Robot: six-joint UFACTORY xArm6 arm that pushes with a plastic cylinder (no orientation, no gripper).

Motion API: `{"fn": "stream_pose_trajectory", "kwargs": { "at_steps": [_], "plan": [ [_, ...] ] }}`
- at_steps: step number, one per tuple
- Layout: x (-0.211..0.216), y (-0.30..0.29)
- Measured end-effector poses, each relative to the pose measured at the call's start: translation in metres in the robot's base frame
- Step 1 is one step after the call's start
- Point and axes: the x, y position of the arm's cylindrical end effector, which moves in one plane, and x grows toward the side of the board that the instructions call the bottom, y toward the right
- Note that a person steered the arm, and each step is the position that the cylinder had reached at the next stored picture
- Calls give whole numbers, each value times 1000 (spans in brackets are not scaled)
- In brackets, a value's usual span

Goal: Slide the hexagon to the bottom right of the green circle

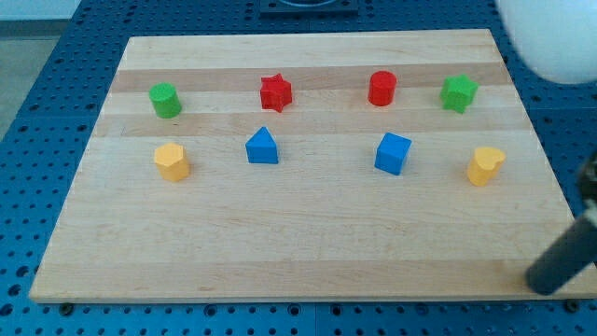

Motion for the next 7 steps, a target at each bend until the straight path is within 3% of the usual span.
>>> {"fn": "stream_pose_trajectory", "kwargs": {
  "at_steps": [3, 5, 7],
  "plan": [
    [-11, -284],
    [-82, -364],
    [-130, -388]
  ]
}}
